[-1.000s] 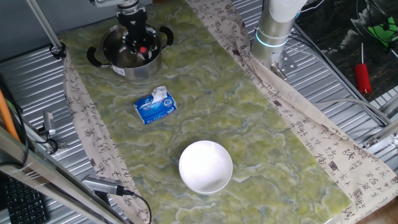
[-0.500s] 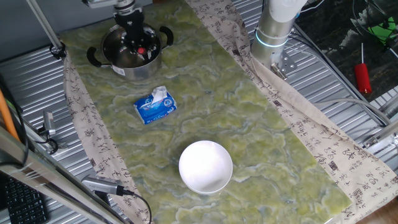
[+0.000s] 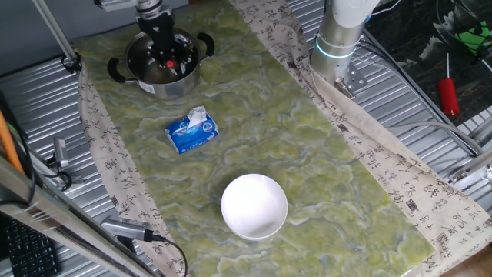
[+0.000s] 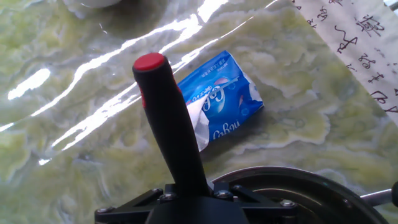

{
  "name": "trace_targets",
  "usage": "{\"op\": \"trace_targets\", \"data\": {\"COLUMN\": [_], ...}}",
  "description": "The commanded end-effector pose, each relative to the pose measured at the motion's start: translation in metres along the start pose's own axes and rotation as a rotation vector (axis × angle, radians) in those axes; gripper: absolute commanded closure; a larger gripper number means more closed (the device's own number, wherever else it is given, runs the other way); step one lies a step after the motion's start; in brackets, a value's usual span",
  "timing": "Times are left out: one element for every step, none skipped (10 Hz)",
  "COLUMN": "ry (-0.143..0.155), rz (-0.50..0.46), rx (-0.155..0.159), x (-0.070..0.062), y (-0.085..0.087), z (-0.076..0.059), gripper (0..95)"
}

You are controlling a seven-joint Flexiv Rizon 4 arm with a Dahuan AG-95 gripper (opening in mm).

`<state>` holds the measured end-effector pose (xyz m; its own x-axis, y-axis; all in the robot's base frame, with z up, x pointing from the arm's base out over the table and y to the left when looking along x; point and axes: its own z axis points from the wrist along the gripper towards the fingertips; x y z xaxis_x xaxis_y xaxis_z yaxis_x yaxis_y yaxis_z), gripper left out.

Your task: Scoop water with a large spoon from one bowl to another

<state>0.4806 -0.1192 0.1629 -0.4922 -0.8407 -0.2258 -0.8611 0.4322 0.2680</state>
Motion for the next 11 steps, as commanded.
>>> {"op": "trace_targets", "data": {"ry": [-0.009,-0.018,-0.020,-0.024,-0.036,-0.041,-0.042,-0.019,-0.011,-0.009,-0.005], "rz": [0.019,0.027,0.032,0.037,0.044,0.047,0.046,-0.007,-0.036,-0.039,-0.050], "rx": [-0.022,-0.034,-0.038,-0.043,-0.054,-0.058,-0.058,-0.034,-0.028,-0.029,-0.030], "x": [-0.0028,-0.0045,-0.0054,-0.0059,-0.0068,-0.0075,-0.0085,-0.0104,-0.0104,-0.0111,-0.0117], "y": [-0.0004,-0.0006,-0.0007,-0.0007,-0.0008,-0.0009,-0.0010,-0.0013,-0.0016,-0.0017,-0.0019], "z": [-0.0015,-0.0022,-0.0026,-0.0028,-0.0033,-0.0036,-0.0040,-0.0047,-0.0047,-0.0048,-0.0050], "gripper": [95.0,95.0,95.0,95.0,95.0,95.0,95.0,95.0,95.0,95.0,95.0]}}
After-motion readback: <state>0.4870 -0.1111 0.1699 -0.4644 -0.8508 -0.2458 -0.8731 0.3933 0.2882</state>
